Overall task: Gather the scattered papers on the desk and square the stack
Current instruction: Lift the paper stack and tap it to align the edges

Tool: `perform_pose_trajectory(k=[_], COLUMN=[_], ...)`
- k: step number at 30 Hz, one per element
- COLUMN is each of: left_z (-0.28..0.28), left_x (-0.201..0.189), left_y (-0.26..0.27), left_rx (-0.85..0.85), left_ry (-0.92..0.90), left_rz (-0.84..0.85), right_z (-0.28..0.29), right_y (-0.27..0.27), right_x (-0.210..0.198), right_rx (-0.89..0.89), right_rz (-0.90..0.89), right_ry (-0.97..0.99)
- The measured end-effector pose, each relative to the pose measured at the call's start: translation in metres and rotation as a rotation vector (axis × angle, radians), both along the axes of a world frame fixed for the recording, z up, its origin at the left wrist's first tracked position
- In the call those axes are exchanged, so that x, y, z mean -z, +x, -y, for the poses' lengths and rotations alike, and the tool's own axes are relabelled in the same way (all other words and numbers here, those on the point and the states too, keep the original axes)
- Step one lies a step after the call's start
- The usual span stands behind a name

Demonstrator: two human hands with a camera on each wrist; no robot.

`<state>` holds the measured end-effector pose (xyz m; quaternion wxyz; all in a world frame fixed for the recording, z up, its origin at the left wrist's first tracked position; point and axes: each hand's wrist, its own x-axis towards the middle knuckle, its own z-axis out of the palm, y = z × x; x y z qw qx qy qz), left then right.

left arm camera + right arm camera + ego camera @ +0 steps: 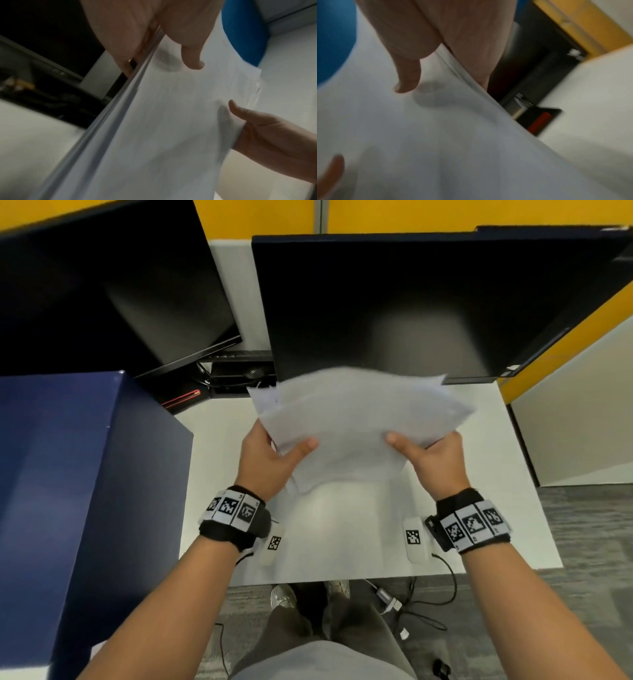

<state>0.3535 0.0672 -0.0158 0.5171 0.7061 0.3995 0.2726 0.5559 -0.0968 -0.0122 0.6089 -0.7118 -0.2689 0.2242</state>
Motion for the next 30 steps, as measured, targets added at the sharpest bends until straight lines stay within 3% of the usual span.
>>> perform_pose_trajectory(k=[3,6,9,11,16,21,26,30], left_z=[0.002,0.002,0.002,0.003,0.006,0.008,0.03,0.027], left_x=[0.015,-0.003,-0.026,-0.023,0.015,0.0,-0.037,-0.048], left_y=[0.005,0.013,0.012,0.008,0.008,0.012,0.022,0.034], left_rx=[-0.032,-0.102,-0.07,-0.033,0.0,-0.083,-0.258,-0.418], left_ry=[-0.097,-0.006,0.118,0.153,-0.057,-0.019,-0.139,-0.169], left_rz=[-0.029,0.06,0.174,0.141,0.017,0.073,0.373,0.341], right_z=[-0.005,-0.012,-0.006,0.0,0.006,0.001,-0.015,-0.03], right_y=[-0.003,-0.007,-0.007,-0.007,0.001,-0.005,-0.017,-0.017], right_x=[0.013,-0.003,-0.019,-0.019,0.012,0.003,-0.022,-0.03], right_rx=[-0.026,0.029,0.061,0.065,-0.025,-0.047,0.087,0.201], right_rz=[-0.084,-0.012,0.068,0.075,-0.047,-0.03,-0.11,-0.155], right_ry=[-0.091,-0.009,0.094,0.116,-0.109,-0.036,0.134,0.111])
